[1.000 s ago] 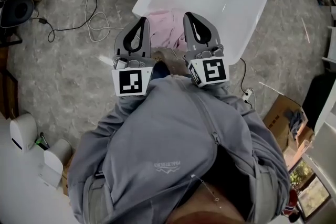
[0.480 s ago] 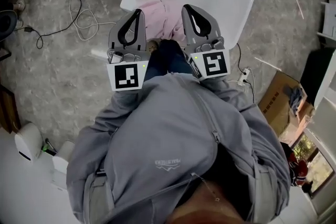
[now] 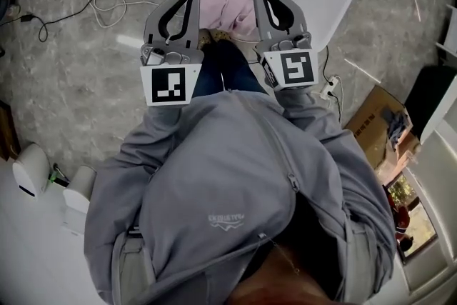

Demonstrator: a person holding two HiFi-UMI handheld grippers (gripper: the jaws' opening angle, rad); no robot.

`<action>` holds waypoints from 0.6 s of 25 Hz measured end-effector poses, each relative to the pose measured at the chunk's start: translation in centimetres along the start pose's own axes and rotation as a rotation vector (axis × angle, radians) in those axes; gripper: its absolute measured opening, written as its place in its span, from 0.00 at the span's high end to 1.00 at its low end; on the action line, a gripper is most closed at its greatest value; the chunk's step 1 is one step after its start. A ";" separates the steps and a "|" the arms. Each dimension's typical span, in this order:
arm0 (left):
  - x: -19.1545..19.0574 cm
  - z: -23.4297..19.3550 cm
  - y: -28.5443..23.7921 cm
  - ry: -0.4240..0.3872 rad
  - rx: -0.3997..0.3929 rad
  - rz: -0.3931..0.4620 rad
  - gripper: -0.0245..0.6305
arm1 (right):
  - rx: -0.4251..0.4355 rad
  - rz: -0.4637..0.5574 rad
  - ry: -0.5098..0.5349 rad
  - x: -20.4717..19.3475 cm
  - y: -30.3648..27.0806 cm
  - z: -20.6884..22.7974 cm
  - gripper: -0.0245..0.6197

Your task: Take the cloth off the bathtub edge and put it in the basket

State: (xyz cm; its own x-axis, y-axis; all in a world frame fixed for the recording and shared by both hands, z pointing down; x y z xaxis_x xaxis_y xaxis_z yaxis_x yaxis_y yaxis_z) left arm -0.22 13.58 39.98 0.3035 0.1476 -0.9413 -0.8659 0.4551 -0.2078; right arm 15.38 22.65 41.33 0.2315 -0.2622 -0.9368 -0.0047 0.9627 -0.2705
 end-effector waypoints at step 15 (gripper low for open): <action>-8.1 3.7 -3.1 0.000 -0.099 -0.116 0.95 | 0.075 -0.119 -0.036 -8.9 -2.9 2.9 0.95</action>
State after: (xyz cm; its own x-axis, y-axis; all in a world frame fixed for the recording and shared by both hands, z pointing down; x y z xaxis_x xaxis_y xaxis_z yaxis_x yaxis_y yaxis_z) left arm 1.46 14.21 49.18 0.4037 0.0993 -0.9095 -0.8601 0.3800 -0.3403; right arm 16.15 22.39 51.06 0.2607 -0.3735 -0.8902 0.0969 0.9276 -0.3608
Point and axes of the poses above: the fingertips, and each gripper's own axes: y backward along the fingers, z to its right, x out of its top, the point moved 7 cm from there along y, backward along the fingers, and after that the axes turned 14 degrees about -y, right-handed, at the moved point
